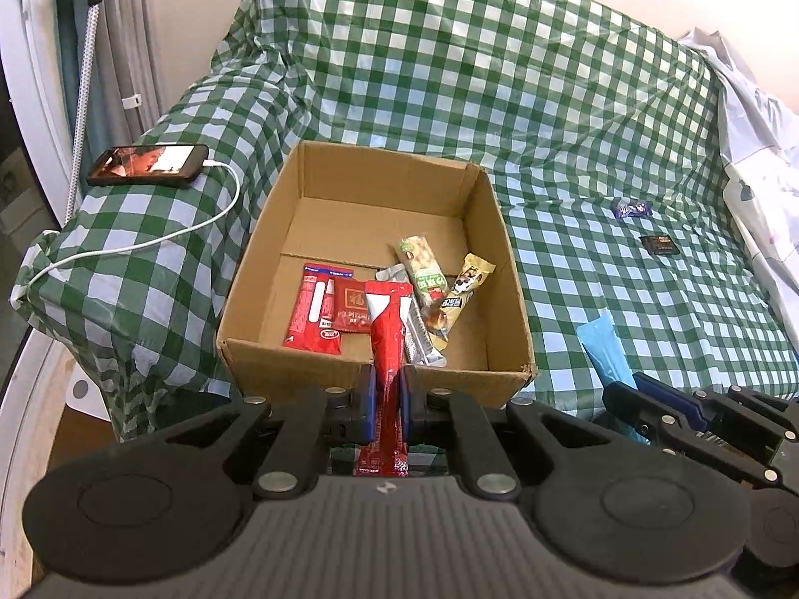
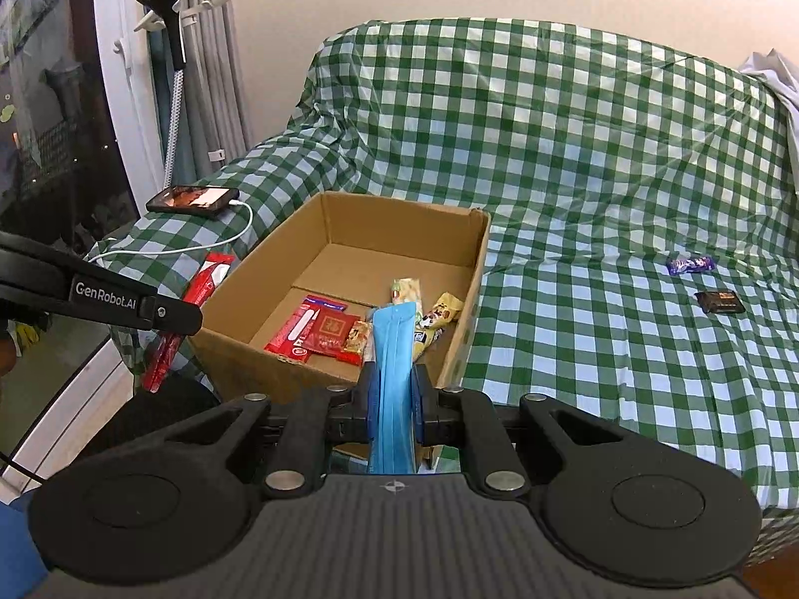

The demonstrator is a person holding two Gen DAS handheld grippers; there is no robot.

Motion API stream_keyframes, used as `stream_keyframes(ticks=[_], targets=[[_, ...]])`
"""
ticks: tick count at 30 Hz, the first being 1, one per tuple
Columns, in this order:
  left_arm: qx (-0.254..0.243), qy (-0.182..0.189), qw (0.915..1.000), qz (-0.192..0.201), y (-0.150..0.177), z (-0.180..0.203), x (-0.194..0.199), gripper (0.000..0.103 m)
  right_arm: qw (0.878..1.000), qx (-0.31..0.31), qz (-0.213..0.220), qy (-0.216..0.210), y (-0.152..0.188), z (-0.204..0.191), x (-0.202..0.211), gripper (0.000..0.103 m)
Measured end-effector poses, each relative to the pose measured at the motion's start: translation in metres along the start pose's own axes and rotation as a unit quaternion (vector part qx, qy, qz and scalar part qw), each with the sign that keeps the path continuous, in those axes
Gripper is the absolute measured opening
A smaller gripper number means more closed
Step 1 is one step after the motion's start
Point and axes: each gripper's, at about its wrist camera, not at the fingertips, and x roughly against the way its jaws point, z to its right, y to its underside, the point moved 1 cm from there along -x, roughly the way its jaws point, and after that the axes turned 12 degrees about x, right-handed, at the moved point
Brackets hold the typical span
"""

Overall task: Organize snacks
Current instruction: 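Carry the red stick and blue stick over the box with both tools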

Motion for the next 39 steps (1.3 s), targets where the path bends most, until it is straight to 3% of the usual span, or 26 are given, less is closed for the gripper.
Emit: stream_keyframes(ticks=[15, 39], targets=[[0.003, -0.007, 0.9995, -0.031, -0.003, -0.002, -0.026, 0.010, 1.000, -0.005, -0.028, -0.008, 0.003, 0.006, -0.022, 0.014], [0.007, -0.027, 0.9936, -0.109, -0.018, 0.008, -0.102, 0.010, 0.992, -0.023, -0.118, -0.037, 0.011, 0.023, -0.092, 0.014]])
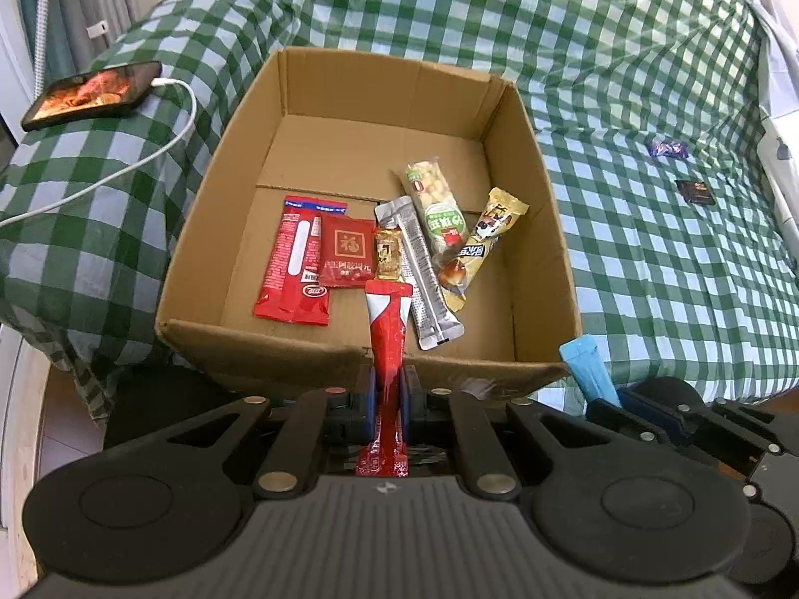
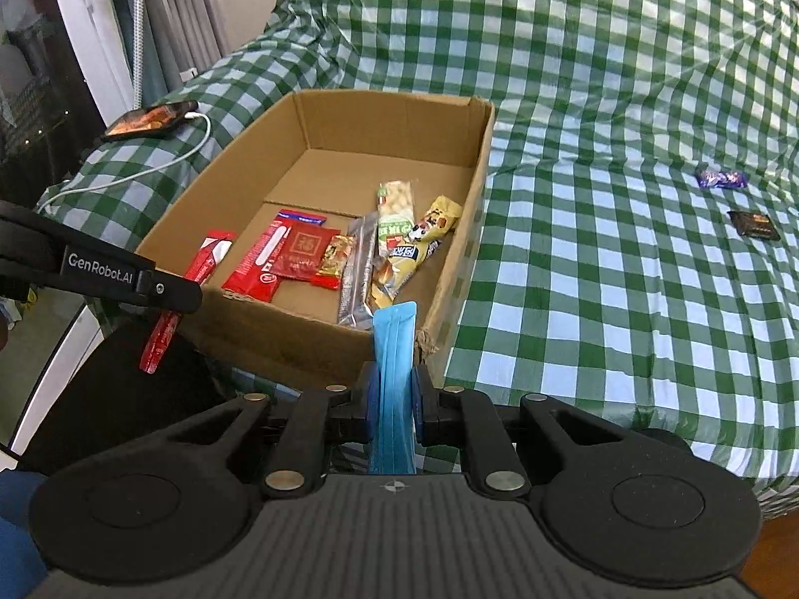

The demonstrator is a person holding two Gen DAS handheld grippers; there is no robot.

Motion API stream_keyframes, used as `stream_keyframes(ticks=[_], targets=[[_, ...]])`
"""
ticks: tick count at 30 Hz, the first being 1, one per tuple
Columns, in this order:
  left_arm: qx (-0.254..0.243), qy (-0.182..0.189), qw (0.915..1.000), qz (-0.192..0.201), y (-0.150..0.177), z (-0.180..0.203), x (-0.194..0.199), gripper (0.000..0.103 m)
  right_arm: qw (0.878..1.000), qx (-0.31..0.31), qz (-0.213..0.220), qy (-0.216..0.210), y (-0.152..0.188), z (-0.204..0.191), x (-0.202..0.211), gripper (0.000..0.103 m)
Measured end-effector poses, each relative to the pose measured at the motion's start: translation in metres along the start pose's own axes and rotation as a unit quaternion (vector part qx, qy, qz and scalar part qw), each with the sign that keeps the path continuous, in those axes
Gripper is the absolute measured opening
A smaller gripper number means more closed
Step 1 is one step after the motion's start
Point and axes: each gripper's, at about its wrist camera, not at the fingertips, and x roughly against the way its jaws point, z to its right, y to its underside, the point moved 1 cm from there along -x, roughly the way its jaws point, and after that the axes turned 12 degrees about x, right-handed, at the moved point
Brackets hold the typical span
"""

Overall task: Organize snacks
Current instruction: 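Carry the red stick and blue stick over the box with both tools, then open both tools to drop the red and blue sticks into the box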

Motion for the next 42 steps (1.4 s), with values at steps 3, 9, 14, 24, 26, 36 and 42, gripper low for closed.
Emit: stream_keyframes(ticks=[3, 9, 14, 24, 26, 36, 42], targets=[[-0.004, -0.001, 1.0000, -0.005, -0.006, 0.004, -0.009, 0.010, 1.000, -0.001, -0.008, -0.008, -0.004, 0.002, -0.010, 0.014], [-0.009, -0.001, 0.9998, -0.015, -0.019, 0.013, -0.027, 0.010, 1.000, -0.020, -0.015, -0.017, -0.012, 0.011, -0.027, 0.014], [-0.008, -0.006, 0.9999, -0.011, -0.037, 0.018, -0.038, 0.010, 0.999, -0.047, -0.009, -0.024, -0.027, 0.023, -0.038, 0.014], [0.001, -0.013, 0.9999, 0.004, -0.079, 0.015, -0.053, 0.010, 0.998, -0.042, 0.021, -0.038, -0.066, 0.031, -0.062, 0.014], [0.004, -0.015, 0.9999, 0.006, -0.087, 0.012, -0.056, 0.010, 0.998, -0.039, 0.025, -0.038, -0.074, 0.031, -0.067, 0.014], [0.013, -0.014, 0.9998, 0.008, -0.108, -0.001, -0.069, 0.010, 0.998, -0.023, 0.032, -0.040, -0.097, 0.027, -0.091, 0.014], [0.014, -0.017, 0.9997, 0.012, -0.118, -0.003, -0.076, 0.010, 0.999, -0.015, 0.034, -0.039, -0.108, 0.028, -0.103, 0.014]])
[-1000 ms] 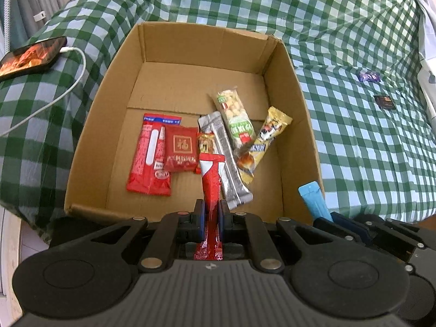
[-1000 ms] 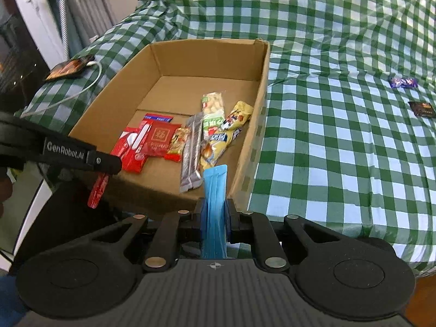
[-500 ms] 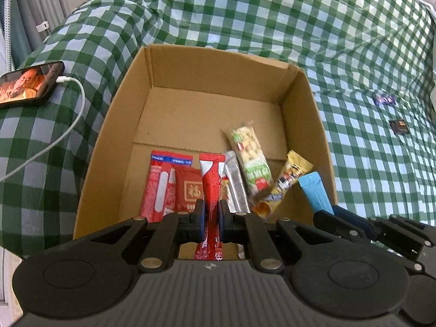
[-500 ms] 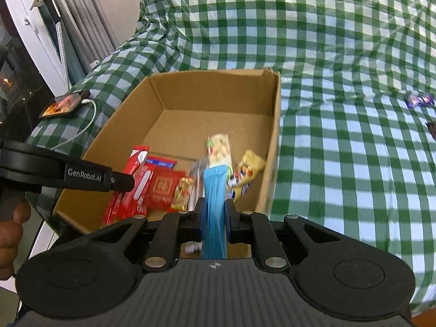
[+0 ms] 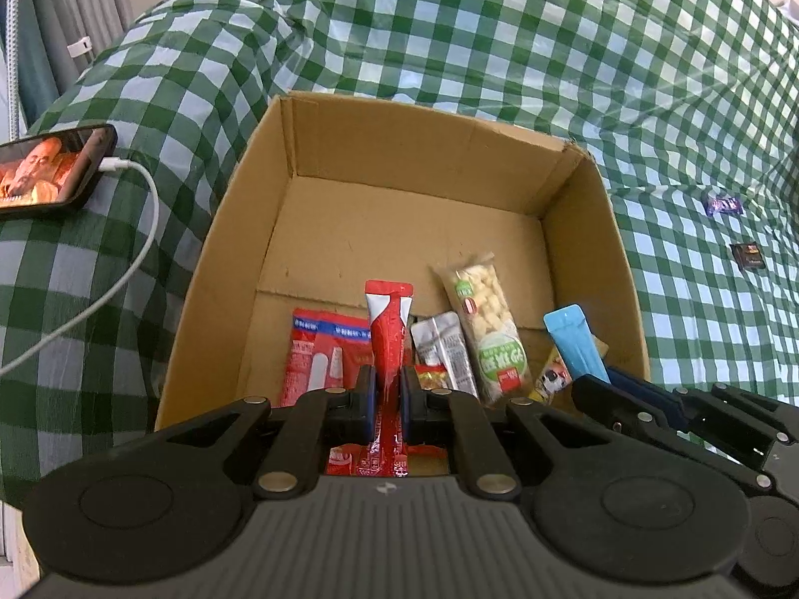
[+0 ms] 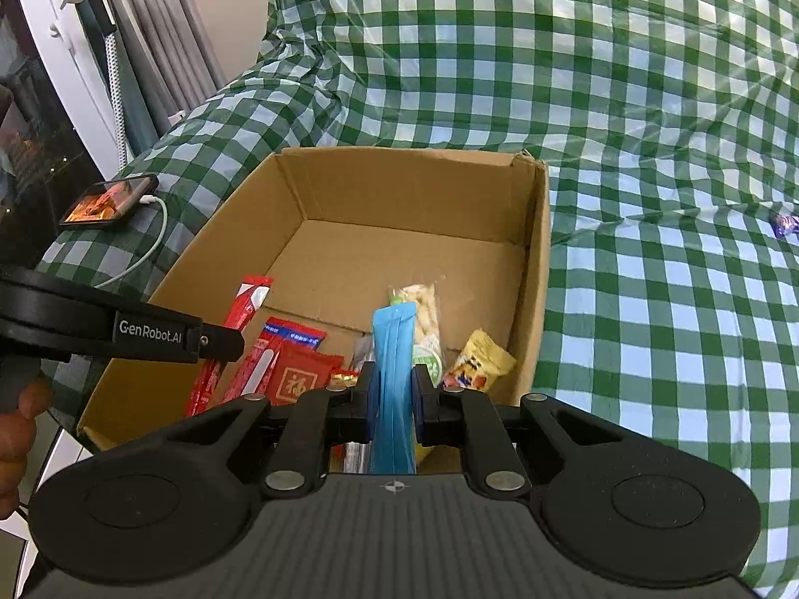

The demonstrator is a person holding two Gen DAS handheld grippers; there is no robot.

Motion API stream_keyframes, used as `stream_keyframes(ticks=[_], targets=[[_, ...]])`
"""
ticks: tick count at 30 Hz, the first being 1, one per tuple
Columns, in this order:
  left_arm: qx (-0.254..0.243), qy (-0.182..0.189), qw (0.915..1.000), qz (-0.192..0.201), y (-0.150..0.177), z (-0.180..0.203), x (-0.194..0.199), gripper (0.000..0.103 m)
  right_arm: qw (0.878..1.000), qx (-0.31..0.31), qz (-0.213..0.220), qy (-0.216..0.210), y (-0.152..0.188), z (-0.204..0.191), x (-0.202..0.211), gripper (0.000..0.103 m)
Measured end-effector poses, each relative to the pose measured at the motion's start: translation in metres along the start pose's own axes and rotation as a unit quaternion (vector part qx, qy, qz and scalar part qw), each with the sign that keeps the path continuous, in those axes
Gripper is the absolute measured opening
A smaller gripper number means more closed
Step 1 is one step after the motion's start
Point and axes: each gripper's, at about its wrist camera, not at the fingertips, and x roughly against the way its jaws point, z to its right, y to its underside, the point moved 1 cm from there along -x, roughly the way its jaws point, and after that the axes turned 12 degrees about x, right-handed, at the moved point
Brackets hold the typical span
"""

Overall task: Organize snacks
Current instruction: 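Open both tools to drop the red and blue sticks into the box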

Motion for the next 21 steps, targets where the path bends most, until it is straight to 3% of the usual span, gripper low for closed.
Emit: stream_keyframes(ticks=[6, 7, 8, 9, 10, 11, 12, 13, 16, 21], targets=[[-0.012, -0.020, 0.9996, 0.015, -0.007, 0.001, -0.008, 0.013, 1.000, 0.014, 0.009, 0.002, -0.013, -0.001, -0.013, 0.016], [-0.015, -0.023, 0.9995, 0.015, -0.007, 0.001, -0.009, 0.022, 1.000, 0.018, 0.008, 0.003, -0.014, -0.001, -0.018, 0.016], [-0.014, -0.026, 0.9995, 0.014, -0.008, -0.001, -0.010, 0.045, 1.000, 0.019, 0.005, 0.001, -0.014, -0.001, -0.022, 0.016], [-0.010, -0.029, 0.9994, 0.016, -0.007, -0.003, -0.008, 0.077, 1.000, 0.019, -0.001, -0.003, -0.013, 0.000, -0.027, 0.026], [-0.008, -0.033, 0.9993, 0.019, -0.007, -0.005, -0.006, 0.091, 1.000, 0.015, -0.015, 0.000, -0.011, 0.001, -0.031, 0.046], [-0.006, -0.037, 0.9989, 0.027, -0.004, -0.009, 0.000, 0.103, 1.000, 0.008, -0.022, 0.008, -0.009, 0.001, -0.032, 0.055], [-0.005, -0.038, 0.9985, 0.039, -0.002, -0.012, 0.006, 0.102, 1.000, 0.002, -0.025, 0.012, -0.006, 0.001, -0.029, 0.066], [-0.008, -0.043, 0.9978, 0.049, 0.003, -0.015, 0.012, 0.103, 1.000, 0.001, -0.026, 0.012, -0.003, 0.000, -0.024, 0.070], [-0.015, -0.055, 0.9976, 0.038, 0.019, -0.022, 0.021, 0.103, 0.999, 0.004, -0.033, 0.008, 0.013, -0.006, -0.006, 0.076], [-0.003, -0.042, 0.9991, -0.009, 0.057, -0.034, 0.034, 0.103, 0.999, -0.003, -0.044, 0.006, 0.038, -0.021, 0.034, 0.085]])
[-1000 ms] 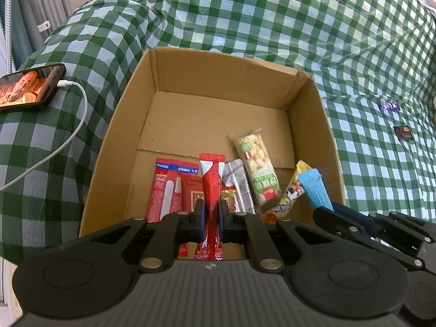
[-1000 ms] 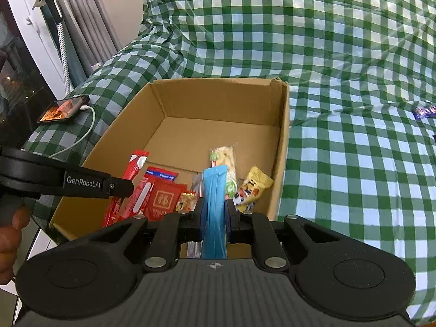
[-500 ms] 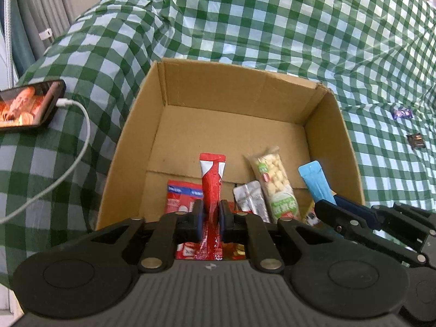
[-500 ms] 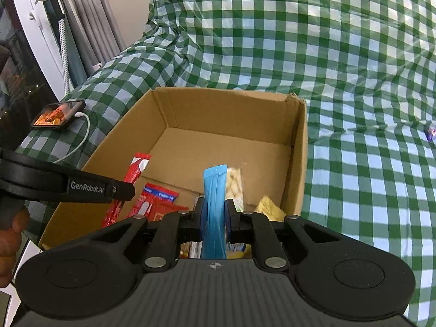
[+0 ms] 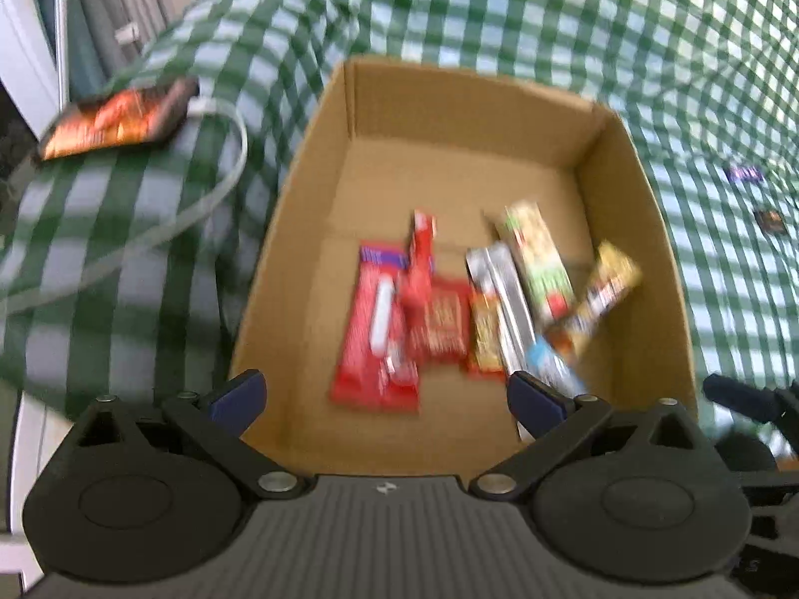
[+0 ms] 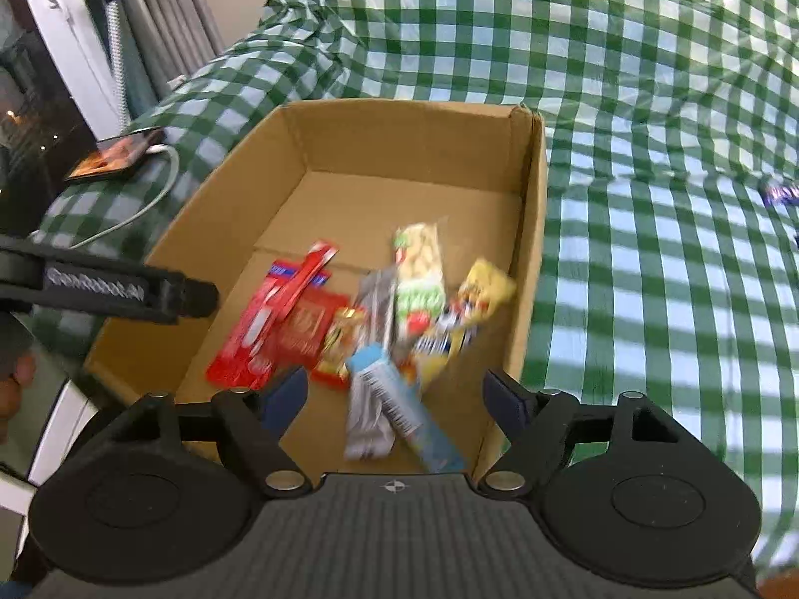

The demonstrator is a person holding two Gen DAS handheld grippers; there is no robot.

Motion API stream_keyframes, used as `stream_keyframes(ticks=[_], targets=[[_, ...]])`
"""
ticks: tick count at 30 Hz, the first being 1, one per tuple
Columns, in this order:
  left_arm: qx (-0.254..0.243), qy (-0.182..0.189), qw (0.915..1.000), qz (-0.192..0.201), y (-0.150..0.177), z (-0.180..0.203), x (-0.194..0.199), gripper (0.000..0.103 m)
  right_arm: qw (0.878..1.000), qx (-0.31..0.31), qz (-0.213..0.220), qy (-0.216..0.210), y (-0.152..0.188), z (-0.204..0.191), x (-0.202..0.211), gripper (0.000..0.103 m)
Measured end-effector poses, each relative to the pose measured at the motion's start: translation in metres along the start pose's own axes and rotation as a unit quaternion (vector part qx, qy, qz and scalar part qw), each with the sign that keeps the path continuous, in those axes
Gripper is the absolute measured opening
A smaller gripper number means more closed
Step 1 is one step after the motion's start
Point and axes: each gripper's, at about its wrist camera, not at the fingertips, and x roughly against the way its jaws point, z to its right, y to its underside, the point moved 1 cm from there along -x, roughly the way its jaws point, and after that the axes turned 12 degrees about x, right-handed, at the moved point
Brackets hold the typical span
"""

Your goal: Organize snacks

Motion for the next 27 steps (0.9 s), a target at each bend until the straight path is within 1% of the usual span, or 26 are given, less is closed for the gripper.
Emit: stream_keyframes(ticks=[2, 4, 8, 12, 19, 27], targets=[[0.005, 0.002, 0.9999, -0.014, 0.017, -0.004, 0.007, 0.103, 1.000, -0.007, 0.001, -0.001, 0.009, -0.006, 0.016, 0.088], [0.004, 0.012, 0.9998, -0.012, 0.028, -0.004, 0.017, 0.103, 1.000, -0.014, 0.006, -0.003, 0.013, -0.013, 0.029, 0.091], [0.006, 0.021, 0.9996, 0.018, 0.038, -0.004, 0.042, 0.103, 1.000, 0.002, 0.019, 0.000, 0.020, -0.026, 0.052, 0.092], [0.004, 0.031, 0.9987, 0.041, 0.047, -0.002, 0.063, 0.103, 0.999, 0.015, 0.046, 0.011, 0.022, -0.034, 0.076, 0.095], [0.003, 0.036, 0.9975, 0.061, 0.063, -0.003, 0.085, 0.103, 0.998, 0.013, 0.062, 0.029, 0.034, -0.033, 0.102, 0.097], [0.002, 0.038, 0.9960, 0.081, 0.076, -0.007, 0.104, 0.103, 0.996, 0.013, 0.081, 0.036, 0.042, -0.039, 0.121, 0.097]])
